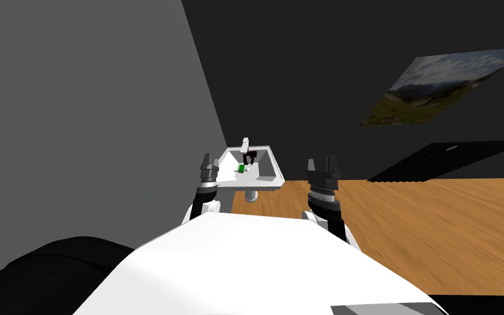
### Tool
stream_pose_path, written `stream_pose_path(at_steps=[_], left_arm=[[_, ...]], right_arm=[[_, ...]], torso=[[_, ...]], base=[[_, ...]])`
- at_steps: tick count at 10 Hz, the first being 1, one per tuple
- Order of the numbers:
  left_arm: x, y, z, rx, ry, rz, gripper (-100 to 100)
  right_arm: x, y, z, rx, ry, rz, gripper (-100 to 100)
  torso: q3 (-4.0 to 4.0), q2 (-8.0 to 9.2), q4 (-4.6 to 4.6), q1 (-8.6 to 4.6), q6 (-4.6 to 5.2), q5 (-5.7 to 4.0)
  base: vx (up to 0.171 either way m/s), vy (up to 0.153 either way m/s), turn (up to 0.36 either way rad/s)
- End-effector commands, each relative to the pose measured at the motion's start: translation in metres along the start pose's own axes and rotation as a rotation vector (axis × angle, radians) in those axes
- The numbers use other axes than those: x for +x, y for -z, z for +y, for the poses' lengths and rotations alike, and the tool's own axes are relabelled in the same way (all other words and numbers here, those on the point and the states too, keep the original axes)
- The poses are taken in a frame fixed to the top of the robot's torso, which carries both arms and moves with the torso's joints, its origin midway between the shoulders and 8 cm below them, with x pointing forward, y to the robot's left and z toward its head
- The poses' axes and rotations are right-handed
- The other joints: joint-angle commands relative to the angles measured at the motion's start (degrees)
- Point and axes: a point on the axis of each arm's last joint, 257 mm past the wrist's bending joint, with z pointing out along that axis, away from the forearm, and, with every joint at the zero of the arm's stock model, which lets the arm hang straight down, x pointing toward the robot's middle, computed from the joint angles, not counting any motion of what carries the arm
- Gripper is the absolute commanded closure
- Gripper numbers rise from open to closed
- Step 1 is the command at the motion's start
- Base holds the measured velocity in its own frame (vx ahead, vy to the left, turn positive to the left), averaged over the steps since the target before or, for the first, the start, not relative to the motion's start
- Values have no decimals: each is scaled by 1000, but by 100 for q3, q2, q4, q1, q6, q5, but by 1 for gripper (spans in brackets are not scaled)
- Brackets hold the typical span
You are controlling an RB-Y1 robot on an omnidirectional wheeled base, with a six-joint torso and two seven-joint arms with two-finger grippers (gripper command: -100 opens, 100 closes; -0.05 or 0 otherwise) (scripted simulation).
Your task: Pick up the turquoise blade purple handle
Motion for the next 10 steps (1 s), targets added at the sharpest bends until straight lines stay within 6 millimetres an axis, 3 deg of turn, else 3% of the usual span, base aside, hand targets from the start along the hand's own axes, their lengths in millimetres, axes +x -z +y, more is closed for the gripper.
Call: stream_pose_path(at_steps=[1, 5, 10], left_arm=[[3, 0, 11, -33, -3, 25, -100], [7, 0, 38, -116, 2, 56, -100], [11, 5, 86, -265, 25, 78, -100]], right_arm=[[0, 0, 0, 0, 0, 0, 0], [0, 0, 0, 0, 0, 0, 0], [0, 0, 0, 0, 0, 0, 0]], torso=[[0, 0, 0, 0, 0, 0], [-7, -12, -3, -3, 0, -1], [-10, -16, -4, -5, 0, -1]], base=[[15, -5, -7], [30, -10, -5], [39, -15, -7]])
